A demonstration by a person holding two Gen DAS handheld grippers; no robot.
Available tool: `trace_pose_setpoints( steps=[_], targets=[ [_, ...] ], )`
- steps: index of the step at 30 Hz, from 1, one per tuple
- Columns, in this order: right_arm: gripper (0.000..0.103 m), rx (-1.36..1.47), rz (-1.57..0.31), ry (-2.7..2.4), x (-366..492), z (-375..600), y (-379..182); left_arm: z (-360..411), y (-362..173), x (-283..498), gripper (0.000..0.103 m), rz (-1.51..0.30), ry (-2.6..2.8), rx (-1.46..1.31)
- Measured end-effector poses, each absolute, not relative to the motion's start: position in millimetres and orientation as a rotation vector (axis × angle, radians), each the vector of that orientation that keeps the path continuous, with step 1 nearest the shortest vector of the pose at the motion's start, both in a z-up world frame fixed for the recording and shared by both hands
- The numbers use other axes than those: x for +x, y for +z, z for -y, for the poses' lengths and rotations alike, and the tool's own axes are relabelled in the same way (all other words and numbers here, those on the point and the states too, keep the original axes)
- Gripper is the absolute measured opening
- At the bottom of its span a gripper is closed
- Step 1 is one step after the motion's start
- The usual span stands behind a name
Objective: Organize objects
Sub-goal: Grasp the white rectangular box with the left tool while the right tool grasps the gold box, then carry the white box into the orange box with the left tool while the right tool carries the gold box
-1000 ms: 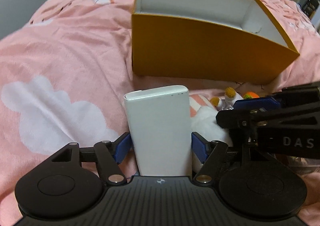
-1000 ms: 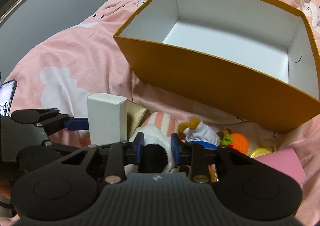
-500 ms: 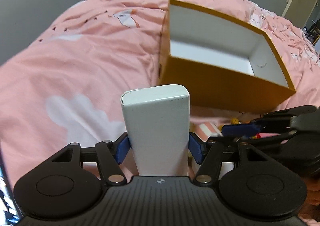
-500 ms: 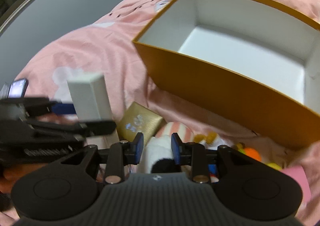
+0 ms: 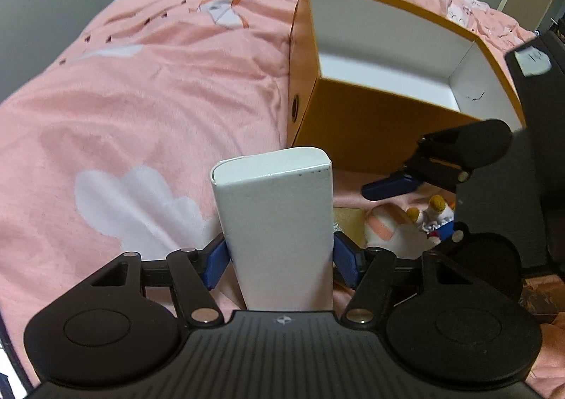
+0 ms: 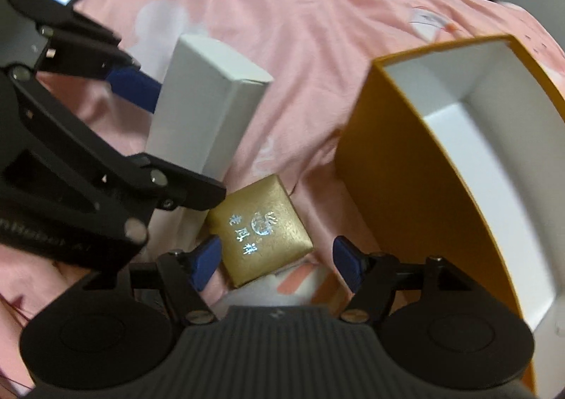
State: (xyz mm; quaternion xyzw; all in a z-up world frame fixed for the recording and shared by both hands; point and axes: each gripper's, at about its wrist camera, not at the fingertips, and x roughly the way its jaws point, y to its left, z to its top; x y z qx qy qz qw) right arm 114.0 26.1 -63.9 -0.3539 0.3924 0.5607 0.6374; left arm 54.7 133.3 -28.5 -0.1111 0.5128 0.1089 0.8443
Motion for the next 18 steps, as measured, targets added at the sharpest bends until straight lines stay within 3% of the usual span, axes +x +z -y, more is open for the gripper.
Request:
trace_pose_setpoints(
  steps=[7,11,12,18],
  targets=[
    [0.073,-0.904,-0.892,1.346,114,-42,-81,-140,-45,49,0.082,-1.133,0.272,-0.296],
    [0.067,-0.924,-0.883,1.347,116,-46,-89,-137,-46,44,0.081,-1.137,0.303,-0.312],
    [0.067,-0.921,-0.88,1.348,116,-46,-89,-136,-46,42,0.077,-1.128,0.304,-0.313],
    [0.065,-0.908,-0.838,1.321,117,-39,-73,-134,-35,36,0.075,-1.09,0.302,-0.324]
  ],
)
